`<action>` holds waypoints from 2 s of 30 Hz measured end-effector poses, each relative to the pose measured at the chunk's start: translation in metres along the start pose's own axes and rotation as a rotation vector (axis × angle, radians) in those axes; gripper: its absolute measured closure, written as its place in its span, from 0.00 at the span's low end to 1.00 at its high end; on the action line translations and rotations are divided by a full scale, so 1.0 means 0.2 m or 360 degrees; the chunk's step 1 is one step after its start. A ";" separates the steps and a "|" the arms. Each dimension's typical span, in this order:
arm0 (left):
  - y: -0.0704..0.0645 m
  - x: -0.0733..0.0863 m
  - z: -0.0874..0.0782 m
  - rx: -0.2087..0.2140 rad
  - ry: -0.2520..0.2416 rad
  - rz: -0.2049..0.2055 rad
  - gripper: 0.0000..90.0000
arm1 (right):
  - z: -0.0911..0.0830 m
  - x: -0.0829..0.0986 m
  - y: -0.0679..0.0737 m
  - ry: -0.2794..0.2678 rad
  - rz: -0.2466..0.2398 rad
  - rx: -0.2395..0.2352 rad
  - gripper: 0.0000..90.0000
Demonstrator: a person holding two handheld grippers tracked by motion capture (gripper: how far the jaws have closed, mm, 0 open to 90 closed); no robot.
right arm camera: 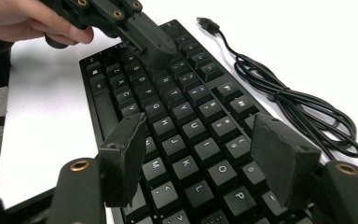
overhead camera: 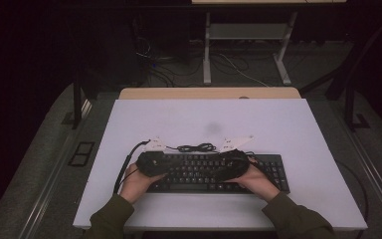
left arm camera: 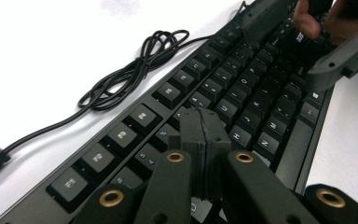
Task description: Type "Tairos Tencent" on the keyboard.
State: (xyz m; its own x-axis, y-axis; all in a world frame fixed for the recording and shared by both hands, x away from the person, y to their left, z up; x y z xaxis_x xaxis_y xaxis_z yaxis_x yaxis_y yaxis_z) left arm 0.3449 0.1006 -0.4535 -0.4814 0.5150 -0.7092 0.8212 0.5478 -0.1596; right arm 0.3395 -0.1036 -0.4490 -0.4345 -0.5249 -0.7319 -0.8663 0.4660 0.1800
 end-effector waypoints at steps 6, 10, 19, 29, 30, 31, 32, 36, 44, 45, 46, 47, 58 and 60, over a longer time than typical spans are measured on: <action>-0.01 0.00 0.03 0.0005 0.0025 -0.0002 0.99 | -0.02 0.00 -0.02 -0.0017 0.0018 0.0015 0.38; -0.01 0.00 0.06 0.0008 0.0041 0.0003 0.99 | -0.02 0.00 -0.02 -0.0018 0.0021 0.0019 0.37; -0.02 0.00 0.09 0.0008 0.0072 0.0010 0.99 | -0.02 0.00 -0.02 -0.0006 0.0005 0.0020 0.37; -0.02 0.00 0.10 0.0013 0.0069 0.0003 0.99 | -0.01 0.00 -0.02 -0.0007 0.0008 0.0020 0.37; -0.02 0.00 0.10 0.0015 0.0073 0.0007 0.99 | -0.01 0.00 -0.02 -0.0007 0.0008 0.0021 0.37; -0.02 0.01 0.11 0.0014 0.0097 0.0021 0.99 | -0.01 0.00 -0.02 -0.0007 0.0008 0.0021 0.37; -0.02 0.01 0.11 0.0016 0.0097 0.0031 0.99 | -0.01 0.00 -0.02 -0.0009 0.0010 0.0021 0.37; -0.03 0.01 0.11 0.0019 0.0097 0.0026 0.99 | -0.01 0.00 -0.02 -0.0011 0.0008 0.0023 0.37; -0.03 -0.01 0.08 0.0029 0.0041 0.0003 0.98 | -0.02 0.00 -0.03 -0.0015 0.0018 0.0026 0.37; -0.03 -0.01 0.08 0.0029 0.0042 0.0005 0.97 | -0.02 0.00 -0.03 -0.0016 0.0020 0.0025 0.37; -0.03 -0.01 0.08 0.0028 0.0037 0.0001 0.97 | -0.02 0.00 -0.03 -0.0019 0.0023 0.0024 0.37; -0.02 -0.01 0.07 0.0029 0.0039 0.0010 0.96 | -0.02 0.00 -0.03 -0.0030 0.0025 0.0029 0.37; -0.01 -0.01 0.00 0.0003 -0.0007 0.0008 0.75 | -0.09 0.04 -0.06 -0.0055 0.0052 0.0048 0.34; -0.01 0.00 -0.01 0.0010 -0.0014 0.0006 0.70 | -0.11 0.05 -0.07 -0.0062 0.0058 0.0055 0.33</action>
State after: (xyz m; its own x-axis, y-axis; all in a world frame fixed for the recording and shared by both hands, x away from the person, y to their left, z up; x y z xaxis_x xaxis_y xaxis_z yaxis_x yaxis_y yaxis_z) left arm 0.3424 0.1003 -0.4508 -0.4757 0.5112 -0.7158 0.8249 0.5419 -0.1611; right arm 0.3419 -0.1309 -0.4440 -0.4549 -0.4792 -0.7506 -0.8407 0.5091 0.1844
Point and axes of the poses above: each handheld gripper's, and its own axes: z roughly forward along the jaws, x roughly out of its underside, y roughly to its left, the point moved 5 cm from there along z, roughly forward along the jaws, and after that the axes turned 6 degrees about y, right-handed, at the moved point
